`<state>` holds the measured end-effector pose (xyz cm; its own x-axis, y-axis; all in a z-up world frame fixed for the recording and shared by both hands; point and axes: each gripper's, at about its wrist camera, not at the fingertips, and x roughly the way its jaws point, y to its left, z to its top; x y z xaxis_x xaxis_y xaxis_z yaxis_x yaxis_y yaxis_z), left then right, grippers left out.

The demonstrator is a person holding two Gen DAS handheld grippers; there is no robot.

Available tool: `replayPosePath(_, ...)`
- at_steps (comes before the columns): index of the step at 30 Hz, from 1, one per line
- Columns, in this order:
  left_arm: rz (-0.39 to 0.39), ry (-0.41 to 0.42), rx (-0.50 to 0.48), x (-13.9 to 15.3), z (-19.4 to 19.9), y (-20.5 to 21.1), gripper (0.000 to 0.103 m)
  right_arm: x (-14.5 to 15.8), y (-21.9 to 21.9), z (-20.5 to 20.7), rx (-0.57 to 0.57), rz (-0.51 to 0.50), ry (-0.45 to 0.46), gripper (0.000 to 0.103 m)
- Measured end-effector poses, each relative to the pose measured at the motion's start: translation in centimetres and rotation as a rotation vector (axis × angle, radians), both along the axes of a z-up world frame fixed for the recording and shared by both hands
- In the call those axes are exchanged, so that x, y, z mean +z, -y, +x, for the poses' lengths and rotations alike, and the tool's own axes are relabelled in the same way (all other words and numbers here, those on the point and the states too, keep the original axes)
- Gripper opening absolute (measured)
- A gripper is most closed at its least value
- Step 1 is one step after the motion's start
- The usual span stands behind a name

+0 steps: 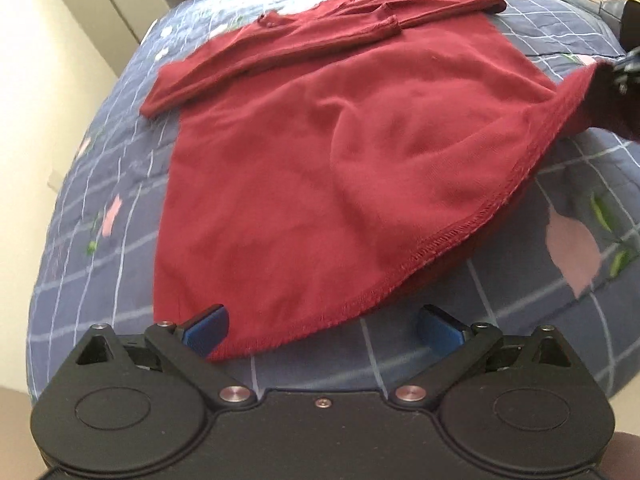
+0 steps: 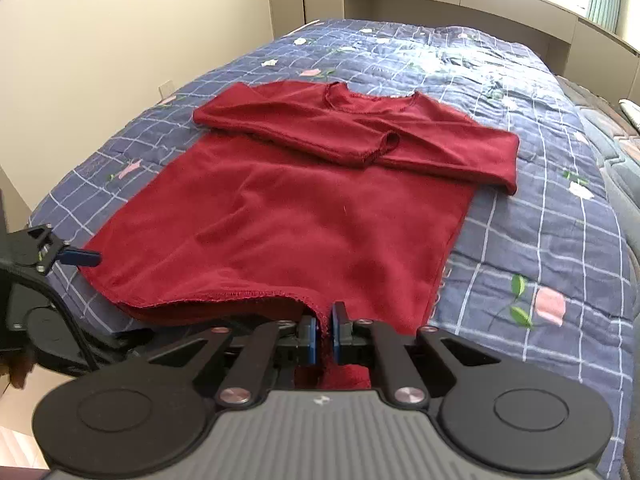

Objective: Fold small clothes
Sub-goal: 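Grasp the hem with the right tool while the left tool grasps the other hem corner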

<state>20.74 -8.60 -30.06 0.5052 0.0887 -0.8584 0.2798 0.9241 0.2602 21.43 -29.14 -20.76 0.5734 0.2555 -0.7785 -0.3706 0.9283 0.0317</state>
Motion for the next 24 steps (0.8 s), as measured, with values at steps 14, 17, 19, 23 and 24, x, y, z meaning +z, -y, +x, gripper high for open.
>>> replayPosePath(14, 0.142, 0.051, 0.124, 1.9, 2.6, -3.5, 0.049, 2.0, 0.2, -1.0, -0.014, -0.028, -0.063, 0.007)
replayPosePath(17, 0.099, 0.018, 0.078, 2.9, 2.9, -3.7, 0.017, 2.5, 0.2, -1.0, -0.028, -0.046, -0.084, 0.007)
replayPosePath(19, 0.075, -0.019, 0.066, 3.6, 3.3, -3.9, 0.013, 3.1, 0.2, -1.1, -0.036, -0.049, -0.08, 0.006)
replayPosePath(23, 0.028, -0.026, 0.086, 5.7, 3.3, -4.5, 0.006, 4.4, 0.1, -1.5, -0.042, -0.047, -0.069, 0.006)
replayPosePath(24, 0.042, -0.015, 0.093, 6.0, 3.4, -4.3, 0.005, 4.9, 0.1, -1.8, -0.04, -0.051, -0.06, 0.006)
